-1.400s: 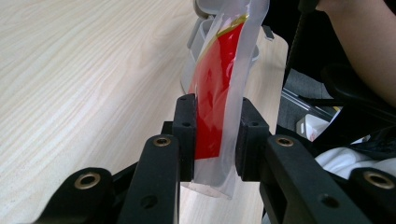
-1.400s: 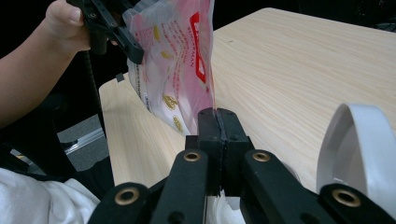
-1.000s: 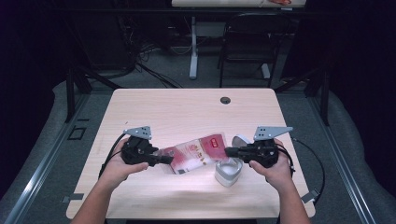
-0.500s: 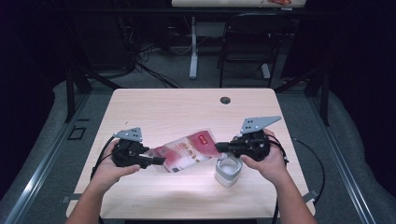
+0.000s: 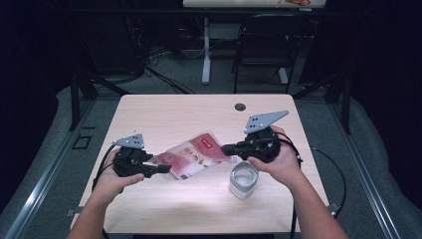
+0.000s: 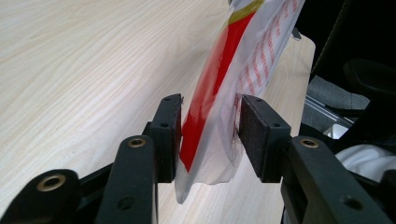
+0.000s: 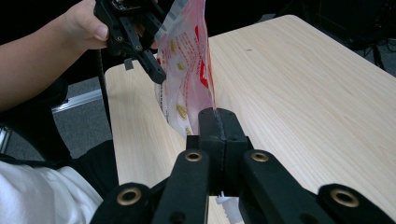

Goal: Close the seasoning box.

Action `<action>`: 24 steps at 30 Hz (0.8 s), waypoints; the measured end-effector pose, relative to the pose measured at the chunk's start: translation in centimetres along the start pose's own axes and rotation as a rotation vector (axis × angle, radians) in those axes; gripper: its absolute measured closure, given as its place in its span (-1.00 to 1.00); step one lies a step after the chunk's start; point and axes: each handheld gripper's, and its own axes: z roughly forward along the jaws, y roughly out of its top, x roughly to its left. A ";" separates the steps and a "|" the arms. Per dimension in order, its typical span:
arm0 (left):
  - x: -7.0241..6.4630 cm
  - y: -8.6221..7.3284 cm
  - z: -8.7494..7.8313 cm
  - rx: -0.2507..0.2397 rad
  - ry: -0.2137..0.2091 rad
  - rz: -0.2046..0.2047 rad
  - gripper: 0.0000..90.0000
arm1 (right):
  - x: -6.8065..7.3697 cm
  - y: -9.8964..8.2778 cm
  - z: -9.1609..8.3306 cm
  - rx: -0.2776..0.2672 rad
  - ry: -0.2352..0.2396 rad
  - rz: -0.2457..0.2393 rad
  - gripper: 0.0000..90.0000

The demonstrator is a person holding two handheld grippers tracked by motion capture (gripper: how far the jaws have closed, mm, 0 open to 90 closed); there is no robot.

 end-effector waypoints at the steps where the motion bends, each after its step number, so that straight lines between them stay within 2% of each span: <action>1: 0.1 -0.1 0.0 0.001 0.001 0.002 0.32 | 0.0 0.1 0.1 0.006 0.002 0.000 1.00; 8: 0.6 -0.6 0.4 0.015 0.005 -0.012 0.33 | 0.0 0.6 0.6 -0.010 0.017 0.012 1.00; 14: 0.9 -0.8 0.6 0.021 0.009 -0.017 0.38 | -0.5 0.4 0.9 -0.070 0.050 0.047 1.00; 19: 0.9 -0.9 1.0 0.026 0.003 -0.024 0.41 | -1.1 -0.1 1.1 -0.149 0.087 0.099 1.00; 24: 0.9 -1.0 1.5 0.042 0.006 -0.031 0.41 | -1.3 -0.5 1.3 -0.186 0.089 0.116 1.00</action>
